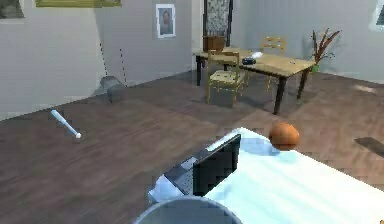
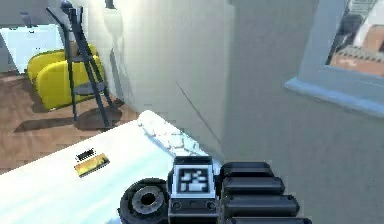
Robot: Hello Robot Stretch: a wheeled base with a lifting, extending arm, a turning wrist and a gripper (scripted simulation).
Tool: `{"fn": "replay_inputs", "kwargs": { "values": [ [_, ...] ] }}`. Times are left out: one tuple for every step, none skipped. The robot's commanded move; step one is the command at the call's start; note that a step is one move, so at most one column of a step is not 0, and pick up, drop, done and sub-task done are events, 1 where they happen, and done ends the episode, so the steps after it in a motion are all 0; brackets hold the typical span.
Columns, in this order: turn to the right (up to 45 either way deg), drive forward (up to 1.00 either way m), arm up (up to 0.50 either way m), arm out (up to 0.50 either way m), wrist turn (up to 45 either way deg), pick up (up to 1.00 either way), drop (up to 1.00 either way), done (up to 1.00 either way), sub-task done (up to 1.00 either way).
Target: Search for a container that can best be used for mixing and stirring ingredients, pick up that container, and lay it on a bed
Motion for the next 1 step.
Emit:
{"fn": "replay_inputs", "kwargs": {
  "values": [
    [-39.0,0.0,0.0,0.0,0.0,0.0,0.0,0.0,0.0]
  ]
}}
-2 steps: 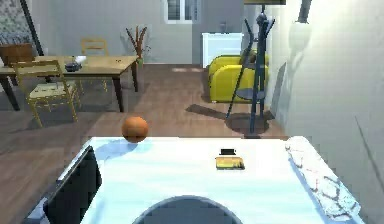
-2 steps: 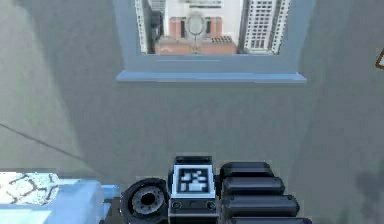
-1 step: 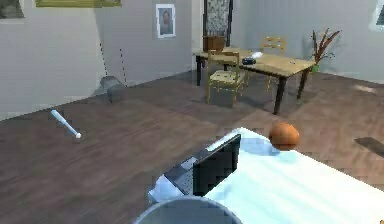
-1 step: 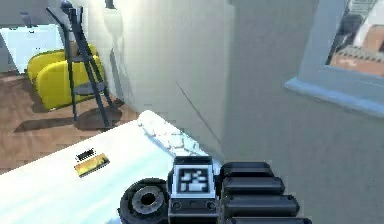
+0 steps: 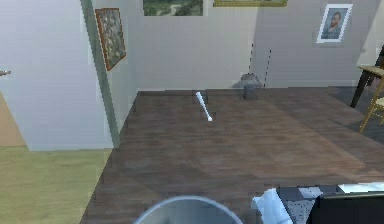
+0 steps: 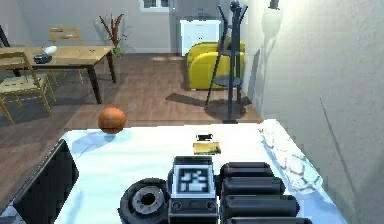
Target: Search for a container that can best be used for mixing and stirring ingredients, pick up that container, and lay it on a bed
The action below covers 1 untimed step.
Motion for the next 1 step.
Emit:
{"fn": "replay_inputs", "kwargs": {
  "values": [
    [0.0,0.0,0.0,0.48,0.0,0.0,0.0,0.0,0.0]
  ]
}}
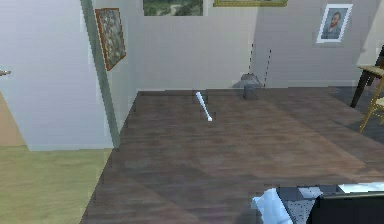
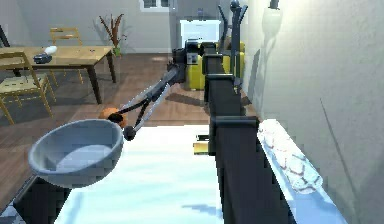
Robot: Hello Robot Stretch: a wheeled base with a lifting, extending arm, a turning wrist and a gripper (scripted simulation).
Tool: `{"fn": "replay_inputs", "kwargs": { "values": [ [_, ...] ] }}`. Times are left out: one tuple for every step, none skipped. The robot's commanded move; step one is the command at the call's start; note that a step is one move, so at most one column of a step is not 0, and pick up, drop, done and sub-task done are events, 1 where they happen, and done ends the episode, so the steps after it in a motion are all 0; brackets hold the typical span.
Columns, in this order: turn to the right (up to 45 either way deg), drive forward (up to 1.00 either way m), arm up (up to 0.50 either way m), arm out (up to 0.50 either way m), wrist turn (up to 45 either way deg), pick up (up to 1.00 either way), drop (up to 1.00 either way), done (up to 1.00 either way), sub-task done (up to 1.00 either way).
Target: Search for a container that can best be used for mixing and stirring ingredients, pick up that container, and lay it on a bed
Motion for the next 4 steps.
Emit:
{"fn": "replay_inputs", "kwargs": {
  "values": [
    [0.0,0.0,0.0,0.0,45.0,0.0,0.0,0.0,0.0],
    [0.0,0.0,0.0,0.0,45.0,0.0,0.0,0.0,0.0],
    [0.0,0.0,0.0,0.0,42.0,0.0,0.0,0.0,0.0],
    [0.0,0.0,-0.46,0.0,0.0,0.0,0.0,0.0,0.0]
  ]
}}
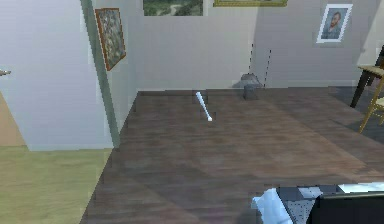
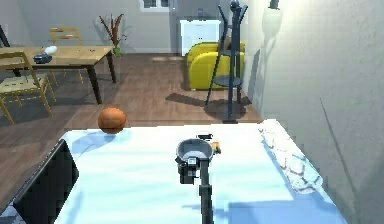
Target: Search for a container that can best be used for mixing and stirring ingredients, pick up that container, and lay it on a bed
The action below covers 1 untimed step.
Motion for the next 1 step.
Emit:
{"fn": "replay_inputs", "kwargs": {
  "values": [
    [0.0,0.0,-0.32,0.0,0.0,0.0,0.0,0.0,0.0]
  ]
}}
